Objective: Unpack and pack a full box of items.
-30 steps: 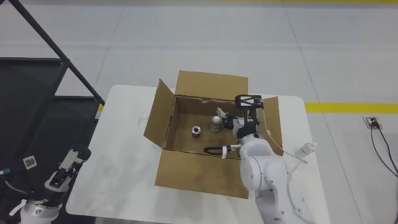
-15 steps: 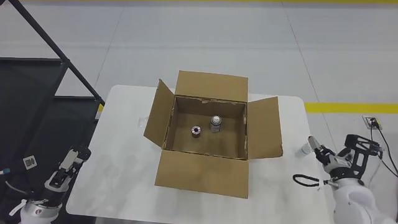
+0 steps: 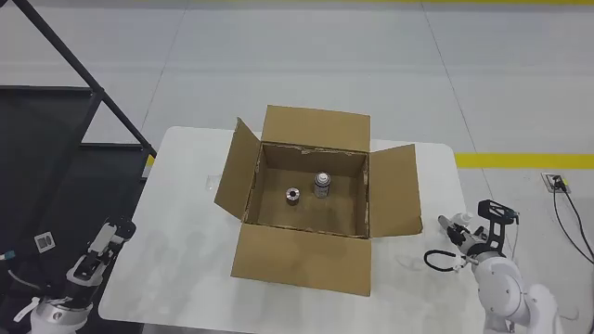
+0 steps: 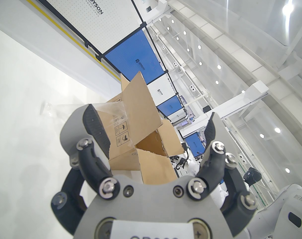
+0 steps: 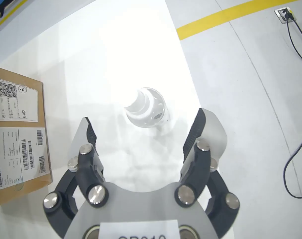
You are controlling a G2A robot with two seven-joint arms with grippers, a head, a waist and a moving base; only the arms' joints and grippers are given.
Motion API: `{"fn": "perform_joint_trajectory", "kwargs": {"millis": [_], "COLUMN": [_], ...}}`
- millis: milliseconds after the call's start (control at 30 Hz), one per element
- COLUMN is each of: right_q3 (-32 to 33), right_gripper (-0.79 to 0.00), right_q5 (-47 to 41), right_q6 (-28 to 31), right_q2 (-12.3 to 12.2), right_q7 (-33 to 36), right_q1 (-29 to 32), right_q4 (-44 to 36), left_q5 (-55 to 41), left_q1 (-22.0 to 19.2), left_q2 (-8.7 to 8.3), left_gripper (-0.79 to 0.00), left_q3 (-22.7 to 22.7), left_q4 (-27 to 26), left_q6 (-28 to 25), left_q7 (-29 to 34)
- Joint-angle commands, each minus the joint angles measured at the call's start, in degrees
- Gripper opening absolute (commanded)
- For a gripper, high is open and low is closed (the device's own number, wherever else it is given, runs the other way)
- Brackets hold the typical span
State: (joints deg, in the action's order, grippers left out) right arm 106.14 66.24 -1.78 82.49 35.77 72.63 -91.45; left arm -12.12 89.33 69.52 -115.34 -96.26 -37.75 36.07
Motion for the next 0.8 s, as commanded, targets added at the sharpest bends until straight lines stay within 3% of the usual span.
{"fn": "perform_joint_trajectory", "kwargs": {"millis": [0, 233, 300, 467, 767], "right_q3": [0.13, -0.58, -0.94, -1.39, -1.06], "right_gripper": [-0.440, -0.459, -0.496, -0.785, -0.785], "right_q5": [-0.51, -0.08, 0.19, 0.16, -2.41], "right_q6": [-0.08, -0.46, -0.96, -1.36, -2.33], "right_q2": [-0.14, -0.73, -0.85, -1.17, -1.37], "right_q7": [-0.93, -0.59, -0.57, -0.64, -4.53], "right_q1": [-0.58, -2.48, -2.81, -2.85, 1.96], "right_q4": [0.97, 3.16, 3.44, 3.14, -5.85], "left_q5": [0.00, 0.00, 0.00, 0.00, 0.00], "left_q1": [0.00, 0.00, 0.00, 0.00, 0.00], "left_q2": [0.00, 0.00, 0.00, 0.00, 0.00], "left_gripper": [0.000, 0.000, 0.000, 0.000, 0.000], "left_q3": [0.00, 0.00, 0.00, 0.00, 0.00], "left_q4": [0.00, 0.00, 0.00, 0.00, 0.00], "left_q6": [0.00, 0.00, 0.00, 0.00, 0.00], "left_q7": [0.00, 0.00, 0.00, 0.00, 0.00]}}
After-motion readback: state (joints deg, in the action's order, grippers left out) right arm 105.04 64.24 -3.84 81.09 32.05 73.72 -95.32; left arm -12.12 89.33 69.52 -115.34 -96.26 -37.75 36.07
